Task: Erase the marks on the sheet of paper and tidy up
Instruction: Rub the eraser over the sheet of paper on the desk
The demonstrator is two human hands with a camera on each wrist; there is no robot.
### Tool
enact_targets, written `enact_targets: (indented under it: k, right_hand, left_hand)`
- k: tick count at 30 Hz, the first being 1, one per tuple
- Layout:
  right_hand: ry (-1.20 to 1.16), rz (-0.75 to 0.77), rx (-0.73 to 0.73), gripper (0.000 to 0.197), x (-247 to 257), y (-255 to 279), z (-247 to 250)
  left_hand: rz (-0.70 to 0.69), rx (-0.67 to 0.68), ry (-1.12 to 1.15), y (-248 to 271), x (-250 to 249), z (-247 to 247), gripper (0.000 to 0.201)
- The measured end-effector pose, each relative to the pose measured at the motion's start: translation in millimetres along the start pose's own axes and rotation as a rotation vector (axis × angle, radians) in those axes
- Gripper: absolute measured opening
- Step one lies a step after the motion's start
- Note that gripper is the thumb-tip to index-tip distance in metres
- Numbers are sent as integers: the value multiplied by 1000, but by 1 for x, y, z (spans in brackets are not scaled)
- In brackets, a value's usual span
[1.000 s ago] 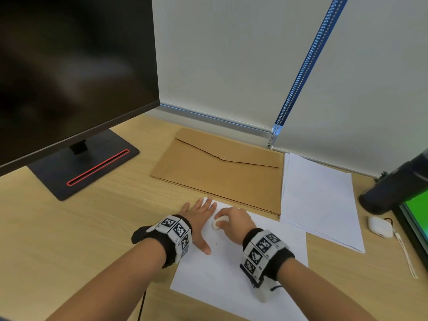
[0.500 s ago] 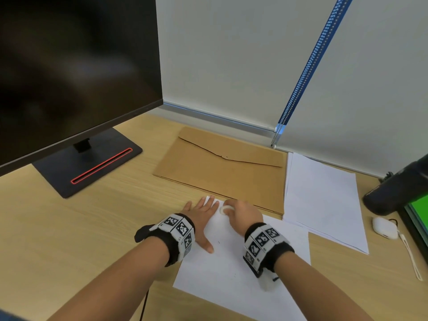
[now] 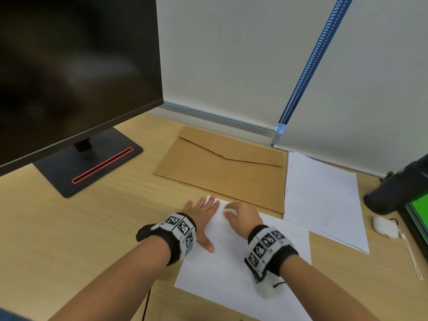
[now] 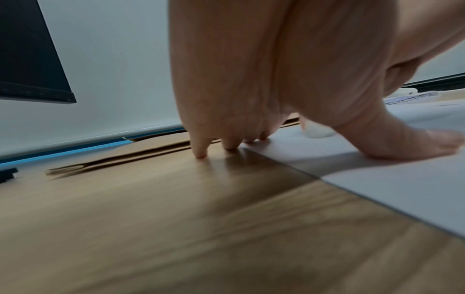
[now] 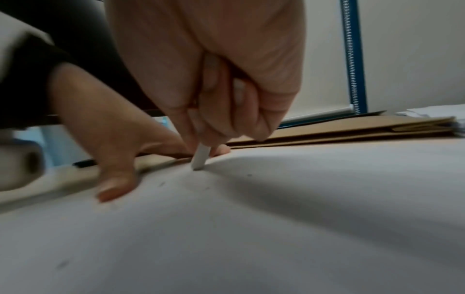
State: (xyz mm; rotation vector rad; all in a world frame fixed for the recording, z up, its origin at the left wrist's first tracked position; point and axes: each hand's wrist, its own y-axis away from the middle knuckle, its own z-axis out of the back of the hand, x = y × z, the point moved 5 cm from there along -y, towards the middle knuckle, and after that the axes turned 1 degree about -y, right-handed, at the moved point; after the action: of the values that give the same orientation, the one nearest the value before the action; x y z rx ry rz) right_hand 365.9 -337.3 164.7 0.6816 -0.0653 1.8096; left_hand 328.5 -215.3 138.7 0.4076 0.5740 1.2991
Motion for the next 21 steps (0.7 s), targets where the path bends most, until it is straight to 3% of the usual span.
enact_targets:
  k: [5, 12, 18, 21]
  right_hand:
    - [61, 80, 187, 25, -2, 13, -11]
    - [-26, -69, -75, 33, 1, -21, 13]
    - [75, 38, 22, 33, 10, -5, -10]
    - [151, 65, -32, 31, 13, -18, 1]
  left_hand:
    - [0, -13, -1, -1, 0, -1, 129]
    - [-8, -12, 10, 2, 0, -1, 127]
    - [-4, -18, 24, -1, 1, -2, 129]
    - [0, -18, 17, 0, 1, -2, 128]
